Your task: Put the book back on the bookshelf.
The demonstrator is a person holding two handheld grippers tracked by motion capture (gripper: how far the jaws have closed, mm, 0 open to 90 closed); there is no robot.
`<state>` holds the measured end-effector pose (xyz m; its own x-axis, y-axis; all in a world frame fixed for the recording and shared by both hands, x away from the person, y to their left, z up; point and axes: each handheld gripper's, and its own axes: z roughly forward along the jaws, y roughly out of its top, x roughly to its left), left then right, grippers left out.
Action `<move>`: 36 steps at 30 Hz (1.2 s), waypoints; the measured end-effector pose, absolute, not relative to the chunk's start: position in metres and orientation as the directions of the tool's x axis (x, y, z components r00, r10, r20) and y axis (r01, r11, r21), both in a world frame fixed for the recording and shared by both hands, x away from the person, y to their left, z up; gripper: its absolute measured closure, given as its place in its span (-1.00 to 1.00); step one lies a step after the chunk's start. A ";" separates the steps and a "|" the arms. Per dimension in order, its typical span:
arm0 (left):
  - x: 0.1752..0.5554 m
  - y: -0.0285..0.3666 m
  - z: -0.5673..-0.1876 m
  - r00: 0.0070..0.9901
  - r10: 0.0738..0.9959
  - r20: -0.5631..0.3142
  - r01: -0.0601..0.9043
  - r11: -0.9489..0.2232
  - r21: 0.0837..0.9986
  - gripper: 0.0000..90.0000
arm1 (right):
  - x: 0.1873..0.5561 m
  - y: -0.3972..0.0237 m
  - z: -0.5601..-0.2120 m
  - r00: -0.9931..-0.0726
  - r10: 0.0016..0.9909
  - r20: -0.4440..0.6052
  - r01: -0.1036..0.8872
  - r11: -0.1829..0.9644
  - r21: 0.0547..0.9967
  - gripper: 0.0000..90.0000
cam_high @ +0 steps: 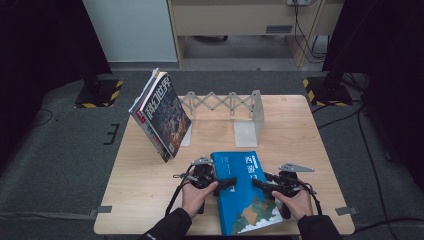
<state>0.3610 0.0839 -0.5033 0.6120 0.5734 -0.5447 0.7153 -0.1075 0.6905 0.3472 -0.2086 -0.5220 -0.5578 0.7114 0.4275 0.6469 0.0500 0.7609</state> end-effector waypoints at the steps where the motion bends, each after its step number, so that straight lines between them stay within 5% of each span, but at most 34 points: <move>1: 0.361 0.085 -0.503 0.609 0.572 -0.549 0.716 -0.099 0.691 -0.02 | 0.347 -0.208 -0.522 -0.561 0.709 0.428 0.643 0.047 0.765 -0.13; 24: 0.357 0.085 -0.484 0.588 0.530 -0.611 0.710 0.024 0.704 0.14 | 0.346 -0.210 -0.505 -0.614 0.674 0.410 0.552 -0.005 0.834 0.18; 29: 0.358 0.082 -0.482 0.606 0.533 -0.590 0.689 0.018 0.724 0.25 | 0.347 -0.210 -0.507 -0.613 0.664 0.428 0.553 -0.026 0.833 -0.10; 36: 0.357 0.082 -0.481 0.602 0.533 -0.594 0.694 0.018 0.719 0.26 | 0.347 -0.210 -0.506 -0.610 0.665 0.431 0.559 -0.025 0.829 -0.03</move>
